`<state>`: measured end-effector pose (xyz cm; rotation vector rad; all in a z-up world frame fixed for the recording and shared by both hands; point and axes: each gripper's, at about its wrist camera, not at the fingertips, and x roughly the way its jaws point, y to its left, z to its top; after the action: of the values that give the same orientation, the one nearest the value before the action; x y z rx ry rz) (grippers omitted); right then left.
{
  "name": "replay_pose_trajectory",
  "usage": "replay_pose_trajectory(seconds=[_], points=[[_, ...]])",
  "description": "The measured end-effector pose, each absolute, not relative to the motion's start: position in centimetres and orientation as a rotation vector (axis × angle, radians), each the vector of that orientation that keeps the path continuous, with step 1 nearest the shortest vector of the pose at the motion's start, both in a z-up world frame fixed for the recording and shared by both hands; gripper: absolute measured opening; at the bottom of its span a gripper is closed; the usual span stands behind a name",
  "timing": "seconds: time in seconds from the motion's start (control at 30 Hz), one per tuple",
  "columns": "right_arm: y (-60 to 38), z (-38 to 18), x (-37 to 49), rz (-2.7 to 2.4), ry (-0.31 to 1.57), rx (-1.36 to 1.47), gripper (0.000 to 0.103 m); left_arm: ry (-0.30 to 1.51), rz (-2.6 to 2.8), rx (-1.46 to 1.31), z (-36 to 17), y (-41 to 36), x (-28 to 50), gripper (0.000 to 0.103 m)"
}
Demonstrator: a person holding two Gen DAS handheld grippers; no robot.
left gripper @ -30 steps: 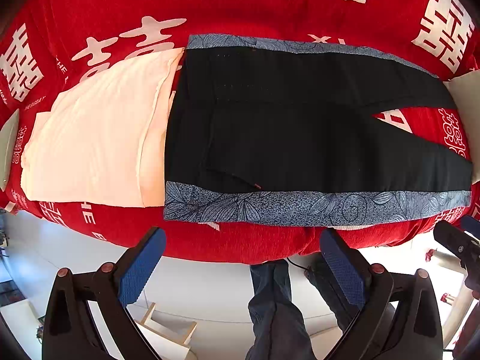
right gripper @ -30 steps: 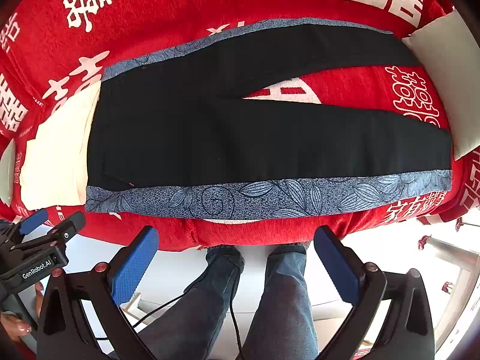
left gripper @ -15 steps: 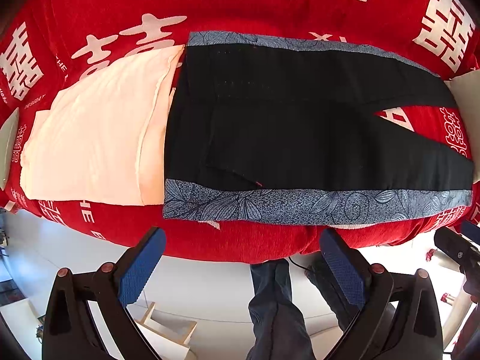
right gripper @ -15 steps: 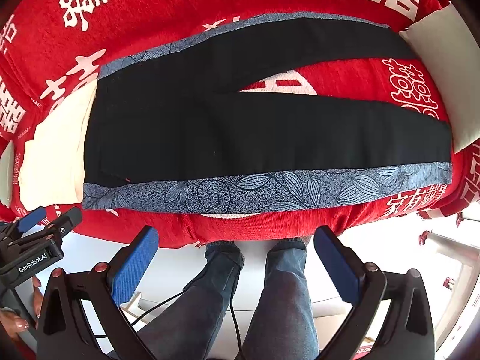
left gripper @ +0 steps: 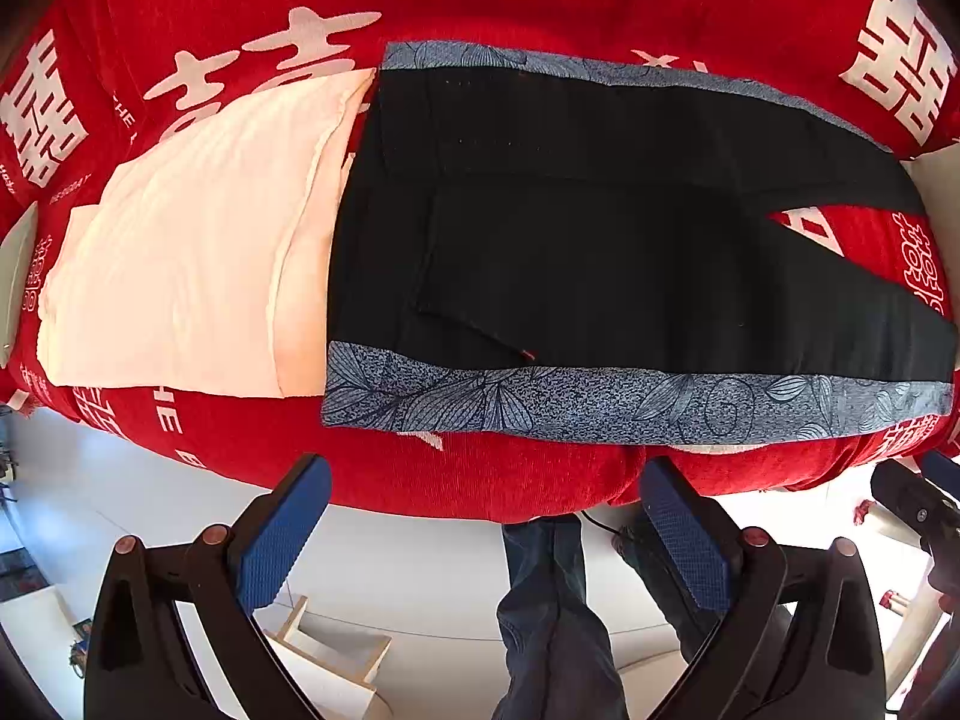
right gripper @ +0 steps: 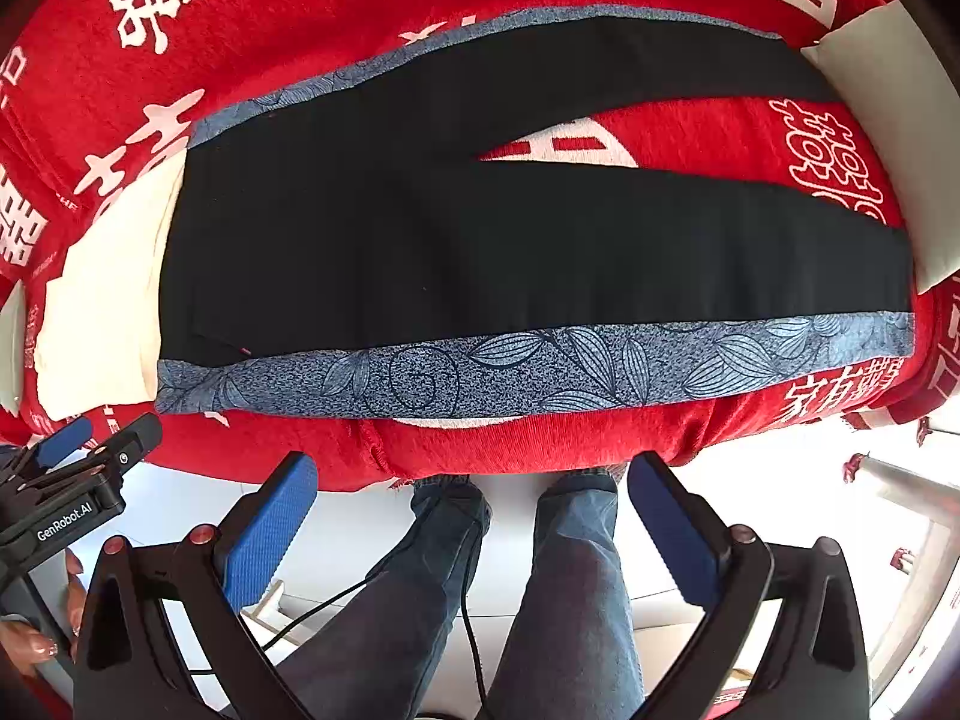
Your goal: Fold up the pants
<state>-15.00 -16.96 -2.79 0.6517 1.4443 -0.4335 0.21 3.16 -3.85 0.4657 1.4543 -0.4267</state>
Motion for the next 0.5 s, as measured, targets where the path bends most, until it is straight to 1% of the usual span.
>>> replay_pose_trajectory(seconds=[0.5], points=[[-17.0, -8.0, -15.5, -0.406, 1.480, 0.737, 0.103, 1.503, -0.386, 0.464, -9.2, 3.0, 0.2, 0.103]])
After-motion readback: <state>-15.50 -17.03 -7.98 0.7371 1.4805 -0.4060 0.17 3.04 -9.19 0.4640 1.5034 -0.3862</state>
